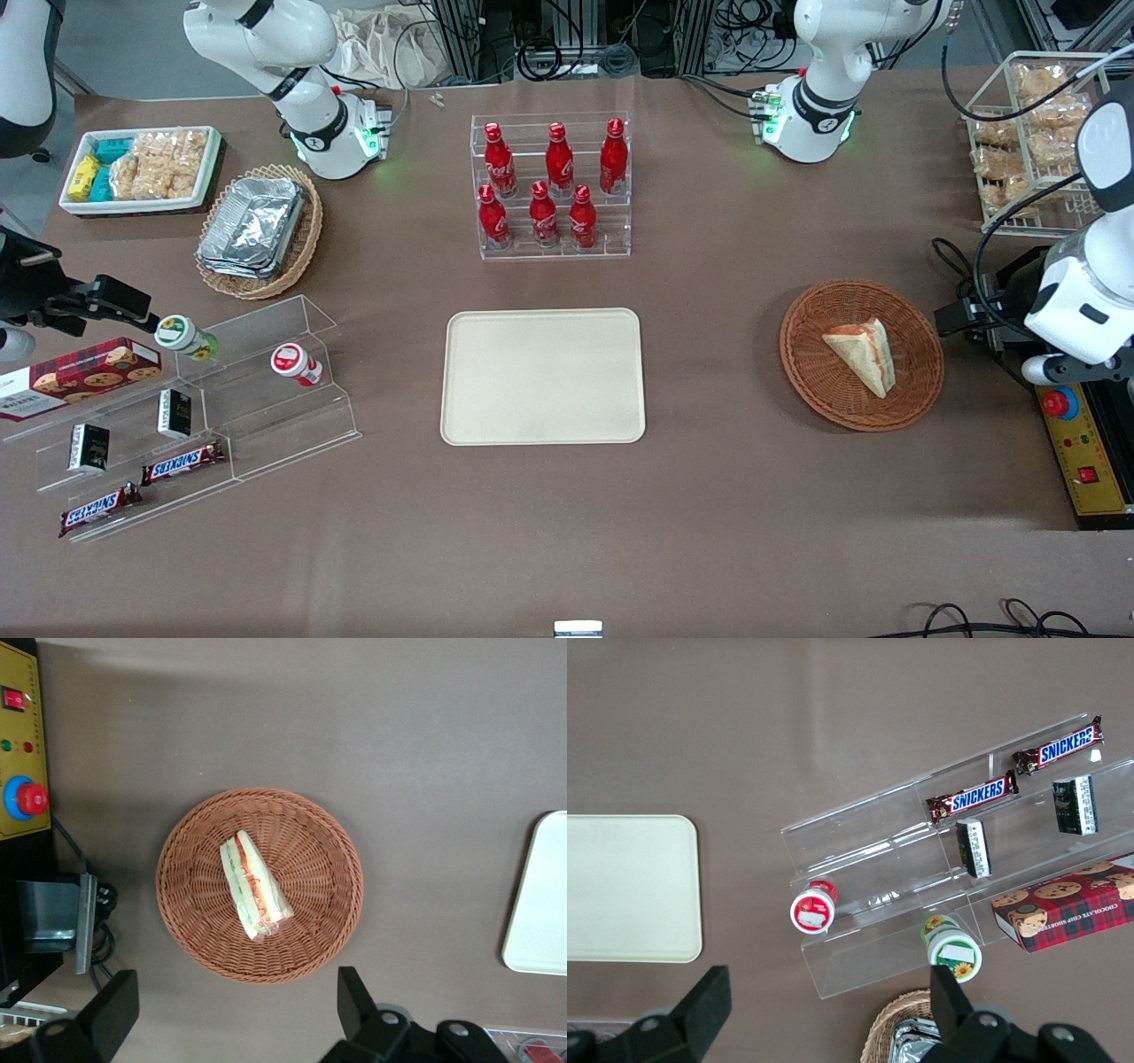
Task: Place sandwich from basket to tray
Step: 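Move the left gripper down over the wrapped sandwich in the wicker basket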
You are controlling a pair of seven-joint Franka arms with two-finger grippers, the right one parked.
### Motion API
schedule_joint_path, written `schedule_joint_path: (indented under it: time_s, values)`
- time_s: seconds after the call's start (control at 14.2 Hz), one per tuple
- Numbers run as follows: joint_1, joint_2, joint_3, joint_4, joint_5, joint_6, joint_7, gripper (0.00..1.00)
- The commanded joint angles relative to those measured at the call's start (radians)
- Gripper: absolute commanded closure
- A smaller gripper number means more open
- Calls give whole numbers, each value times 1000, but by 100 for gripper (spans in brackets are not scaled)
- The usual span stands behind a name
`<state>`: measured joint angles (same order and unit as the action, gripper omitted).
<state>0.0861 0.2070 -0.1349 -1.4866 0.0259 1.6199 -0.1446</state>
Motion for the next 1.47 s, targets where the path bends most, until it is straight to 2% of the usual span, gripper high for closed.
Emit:
schedule_joint_path:
  time_s: [0.0, 0.21, 0.42, 0.77, 0.98, 1.12, 1.4]
  values:
    - [7, 8, -3, 11, -24, -17, 16, 1]
    - [6, 31, -3, 6, -29, -15, -12, 1]
    - [6, 69, -3, -15, -61, -5, -143, 1]
    - [0, 61, -3, -153, -38, 165, -318, 1]
    - [-2, 40, -3, -249, -14, 244, -377, 1]
    - [-5, 23, -5, -343, 34, 360, -418, 1]
    - [-11, -20, -8, -561, 52, 575, -500, 1]
